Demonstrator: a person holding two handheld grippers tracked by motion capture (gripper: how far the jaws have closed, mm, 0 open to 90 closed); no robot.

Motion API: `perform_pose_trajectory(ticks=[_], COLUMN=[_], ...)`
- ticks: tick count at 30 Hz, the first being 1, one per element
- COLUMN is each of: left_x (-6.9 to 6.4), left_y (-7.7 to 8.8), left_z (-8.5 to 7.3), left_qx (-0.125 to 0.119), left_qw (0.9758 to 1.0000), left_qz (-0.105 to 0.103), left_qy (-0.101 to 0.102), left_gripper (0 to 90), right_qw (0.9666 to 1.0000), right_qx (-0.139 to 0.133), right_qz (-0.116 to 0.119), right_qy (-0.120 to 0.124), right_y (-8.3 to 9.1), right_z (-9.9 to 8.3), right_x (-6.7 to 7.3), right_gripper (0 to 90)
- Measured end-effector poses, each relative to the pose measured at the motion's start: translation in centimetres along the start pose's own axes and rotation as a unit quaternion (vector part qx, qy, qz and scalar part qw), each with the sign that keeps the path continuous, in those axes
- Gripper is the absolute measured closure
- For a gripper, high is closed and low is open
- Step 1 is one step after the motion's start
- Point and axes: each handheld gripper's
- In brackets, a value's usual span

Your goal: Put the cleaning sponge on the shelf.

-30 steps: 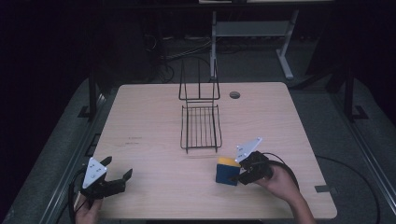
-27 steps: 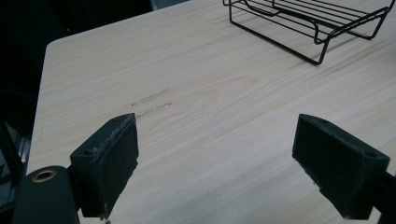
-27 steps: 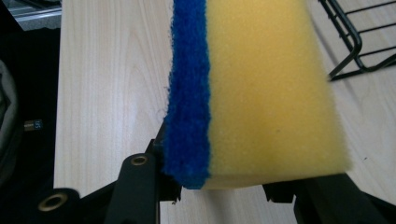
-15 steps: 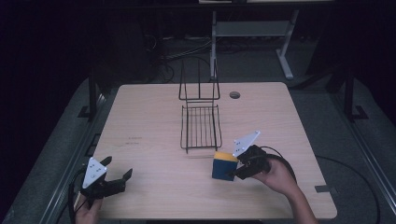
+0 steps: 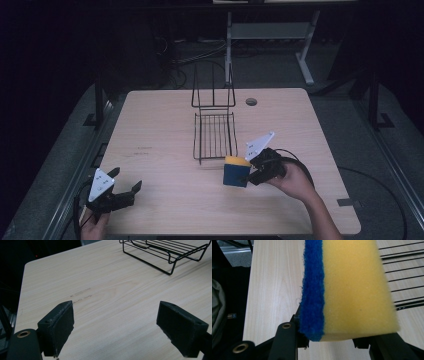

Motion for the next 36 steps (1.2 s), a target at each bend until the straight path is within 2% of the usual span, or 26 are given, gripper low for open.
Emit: perform_pose_trajectory(ticks=[14,18,27,30,36], left_x=[0.0,0.0,0.0,0.1,0.1], left_y=[0.0,0.0,-0.1,-0.1,-0.1], left_z=[0.0,0.0,0.0,0.0,0.0], left_qx=[0.002,0.001,0.002,0.001,0.0], left_qw=[1.0,1.0,1.0,1.0,1.0], left_qz=[0.0,0.0,-0.001,-0.001,-0.001], left_qy=[-0.002,-0.002,-0.002,-0.002,0.0], left_gripper=[13.9,13.9,13.9,13.9,13.9], right_qw=[0.9998,1.0,0.9998,0.9999,0.9999], right_qx=[-0.017,-0.009,-0.02,-0.011,-0.01], right_qz=[0.003,0.001,0.002,0.004,0.006], right_qy=[0.004,0.003,0.0,-0.002,-0.003], right_y=[0.9,0.7,0.8,0.7,0.5], right_z=[1.4,1.8,3.0,3.6,4.3], right_x=[-1.6,-2.5,-4.4,-5.0,-6.0], right_gripper=[56.7,56.7,56.7,56.7,56.6])
Point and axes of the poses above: each handheld gripper's, and its own axes: y roughly backward along the jaws, z roughly out of its top, x roughly to its left, and after that the axes turned 13 degrees about x, right-handed
